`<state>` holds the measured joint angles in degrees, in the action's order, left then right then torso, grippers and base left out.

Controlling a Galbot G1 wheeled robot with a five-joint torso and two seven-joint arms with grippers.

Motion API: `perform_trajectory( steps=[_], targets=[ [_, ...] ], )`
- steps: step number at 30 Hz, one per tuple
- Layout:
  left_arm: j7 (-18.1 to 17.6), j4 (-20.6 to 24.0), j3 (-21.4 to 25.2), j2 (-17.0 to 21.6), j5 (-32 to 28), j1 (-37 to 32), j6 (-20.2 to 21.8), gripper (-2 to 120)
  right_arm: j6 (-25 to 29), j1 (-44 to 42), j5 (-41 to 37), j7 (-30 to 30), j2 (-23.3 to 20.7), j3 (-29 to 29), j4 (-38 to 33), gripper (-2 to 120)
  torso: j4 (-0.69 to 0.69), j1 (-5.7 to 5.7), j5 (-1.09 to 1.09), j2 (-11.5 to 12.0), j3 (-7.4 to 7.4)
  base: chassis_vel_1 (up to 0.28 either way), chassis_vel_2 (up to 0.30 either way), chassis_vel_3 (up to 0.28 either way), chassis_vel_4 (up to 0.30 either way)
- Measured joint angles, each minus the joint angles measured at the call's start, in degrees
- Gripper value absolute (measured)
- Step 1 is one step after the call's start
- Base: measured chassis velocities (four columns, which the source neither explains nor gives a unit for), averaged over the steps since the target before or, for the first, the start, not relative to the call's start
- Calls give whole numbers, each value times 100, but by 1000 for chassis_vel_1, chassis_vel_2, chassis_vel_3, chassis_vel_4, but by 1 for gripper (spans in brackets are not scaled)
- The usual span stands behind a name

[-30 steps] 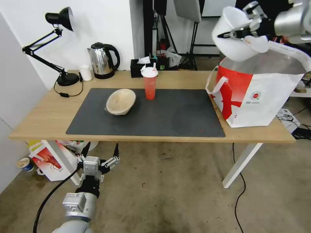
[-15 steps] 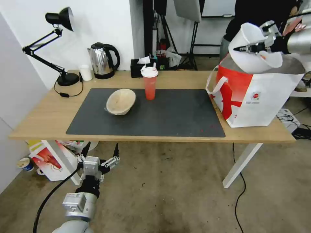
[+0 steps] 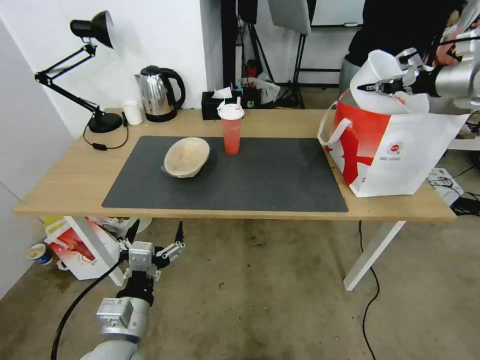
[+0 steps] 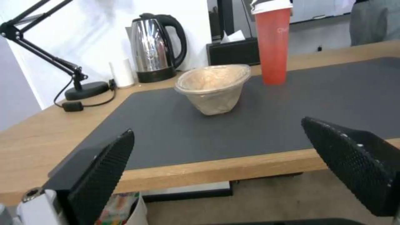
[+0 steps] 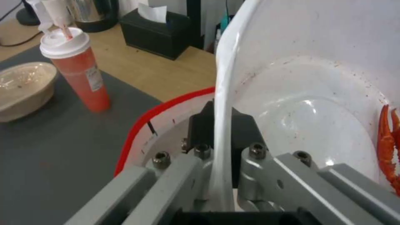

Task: Pick up the trash from the table and place it into the takeout bag.

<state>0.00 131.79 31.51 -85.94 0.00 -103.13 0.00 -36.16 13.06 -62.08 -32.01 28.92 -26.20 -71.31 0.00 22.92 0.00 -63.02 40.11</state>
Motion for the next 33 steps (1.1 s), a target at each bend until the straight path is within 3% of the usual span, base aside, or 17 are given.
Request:
perform_trajectory(
  steps=[3, 7, 13, 26, 33],
  targets=[
    [0, 0, 0, 0, 0, 0, 0, 100, 1, -17, 11, 18, -6, 9, -13, 3, 0, 0, 0, 0, 0, 0, 0, 0, 0],
    [0, 0, 0, 0, 0, 0, 0, 100, 15, -50, 18, 190, 5, 19, -45, 25, -1, 0, 0, 0, 0, 0, 0, 0, 0],
    [0, 0, 0, 0, 0, 0, 0, 100, 17, -52, 17, 241, 21, 19, -41, 42, 0, 0, 0, 0, 0, 0, 0, 0, 0],
    [0, 0, 0, 0, 0, 0, 0, 100, 36, -9, 165, 261, 49, -41, -77, 94, 0, 0, 0, 0, 0, 0, 0, 0, 0],
    [0, 0, 0, 0, 0, 0, 0, 100, 42, 7, 251, 267, 35, -53, -91, 100, 0, 0, 0, 0, 0, 0, 0, 0, 0]
  ],
)
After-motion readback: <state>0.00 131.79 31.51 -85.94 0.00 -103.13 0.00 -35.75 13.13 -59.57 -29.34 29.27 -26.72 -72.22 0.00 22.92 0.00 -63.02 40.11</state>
